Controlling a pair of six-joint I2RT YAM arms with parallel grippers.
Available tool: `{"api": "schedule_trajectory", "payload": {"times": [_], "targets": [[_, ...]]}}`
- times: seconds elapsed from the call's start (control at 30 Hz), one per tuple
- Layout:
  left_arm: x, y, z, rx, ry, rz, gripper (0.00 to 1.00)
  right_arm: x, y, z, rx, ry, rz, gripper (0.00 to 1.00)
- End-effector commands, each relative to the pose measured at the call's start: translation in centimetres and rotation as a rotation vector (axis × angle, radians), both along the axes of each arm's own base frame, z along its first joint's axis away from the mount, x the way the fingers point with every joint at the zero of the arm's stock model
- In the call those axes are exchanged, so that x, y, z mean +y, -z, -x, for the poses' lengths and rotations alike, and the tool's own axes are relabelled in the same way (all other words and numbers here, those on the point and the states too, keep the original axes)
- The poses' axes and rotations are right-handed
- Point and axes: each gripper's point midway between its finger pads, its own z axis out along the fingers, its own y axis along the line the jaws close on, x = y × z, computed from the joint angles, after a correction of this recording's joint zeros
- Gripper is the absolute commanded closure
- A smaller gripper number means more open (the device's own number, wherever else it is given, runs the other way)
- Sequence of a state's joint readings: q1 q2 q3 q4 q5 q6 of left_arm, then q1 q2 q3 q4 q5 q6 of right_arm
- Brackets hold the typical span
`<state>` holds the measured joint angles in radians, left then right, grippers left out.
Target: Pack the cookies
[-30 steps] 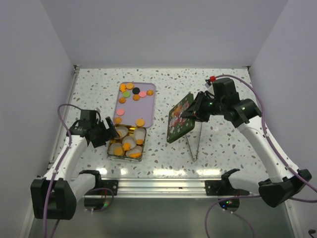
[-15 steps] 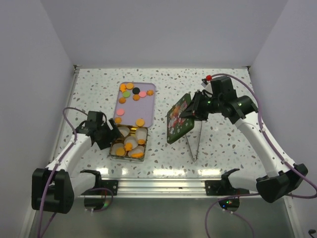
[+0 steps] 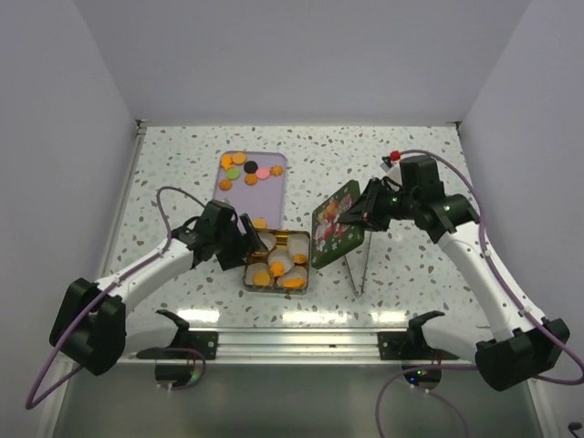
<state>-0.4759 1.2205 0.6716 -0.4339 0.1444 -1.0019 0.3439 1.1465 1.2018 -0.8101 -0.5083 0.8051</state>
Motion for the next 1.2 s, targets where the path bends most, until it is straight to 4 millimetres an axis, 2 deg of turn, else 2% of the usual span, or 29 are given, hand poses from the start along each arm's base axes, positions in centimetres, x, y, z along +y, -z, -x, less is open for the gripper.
{"api": "schedule_trajectory", "payload": {"times": [0.0,0.03,0.07,0.1,0.2,0.23,0.27,0.3,0.37,0.4,0.47,0.5,0.57,0.6,0.63,0.8,0.93,0.97,1.1,1.17], "targets": [[-2.7,-4.5,-2.9,-0.157,-0.001,0.124,0.16,2.2,-3.3,-0.5,-0.139,-0.049,-0.212,1.00],[-2.7,-4.9,-2.9,-0.173,-0.001,0.133,0.15,2.6,-1.7,-0.4,-0.068,-0.015,-0.266,1.00],[-2.6,-5.8,-2.8,-0.202,0.000,0.142,0.15,3.2,-3.8,-1.2,-0.175,-0.028,-0.349,1.00],[-2.3,-6.0,-2.7,-0.216,-0.006,0.138,0.14,3.3,-2.7,-1.3,-0.156,-0.015,-0.375,1.00],[-1.3,-6.4,-2.0,-0.253,-0.013,0.141,0.13,3.4,-3.0,-2.1,-0.205,0.012,-0.405,1.00],[-1.0,-5.6,-1.5,-0.238,-0.017,0.141,0.13,3.3,-2.3,-2.2,-0.208,0.017,-0.392,1.00],[-0.7,-5.8,-1.3,-0.245,-0.023,0.151,0.13,3.3,-2.2,-2.3,-0.222,0.021,-0.398,1.00],[-0.5,-5.6,-1.0,-0.240,-0.024,0.154,0.13,3.2,-0.7,-2.1,-0.196,0.040,-0.390,1.00],[0.5,-5.1,-0.6,-0.225,-0.039,0.134,0.13,3.8,-1.1,-2.1,-0.227,0.046,-0.455,1.00],[1.0,-4.8,-0.3,-0.213,-0.046,0.123,0.13,3.8,0.4,-2.0,-0.210,0.074,-0.449,1.00],[2.2,-4.6,-0.4,-0.214,-0.081,0.128,0.14,4.7,1.2,-1.3,-0.217,0.073,-0.449,1.00],[2.4,-4.6,-0.3,-0.210,-0.081,0.143,0.14,4.7,2.4,-1.4,-0.213,0.108,-0.431,1.00],[3.6,-4.0,-0.1,-0.196,-0.116,0.156,0.14,5.6,2.5,-0.8,-0.232,0.105,-0.462,1.00],[3.9,-3.6,0.2,-0.188,-0.119,0.152,0.14,6.0,4.0,-0.2,-0.189,0.114,-0.469,1.00],[4.1,-3.6,0.2,-0.192,-0.123,0.149,0.15,6.0,3.8,-0.6,-0.220,0.144,-0.494,1.00],[4.0,-3.3,0.4,-0.206,-0.082,0.141,0.15,5.7,7.3,-0.4,-0.209,0.197,-0.469,1.00],[3.6,-2.3,0.7,-0.177,-0.067,0.156,0.16,5.5,8.7,-0.8,-0.220,0.225,-0.477,1.00],[3.6,-2.1,0.8,-0.168,-0.067,0.158,0.16,5.3,9.7,-0.8,-0.205,0.236,-0.464,1.00],[3.7,-1.2,1.0,-0.151,-0.066,0.148,0.17,5.1,11.0,-0.3,-0.181,0.241,-0.440,1.00],[3.7,-1.0,0.8,-0.156,-0.068,0.147,0.17,4.9,11.6,0.1,-0.169,0.237,-0.425,0.94]]}}
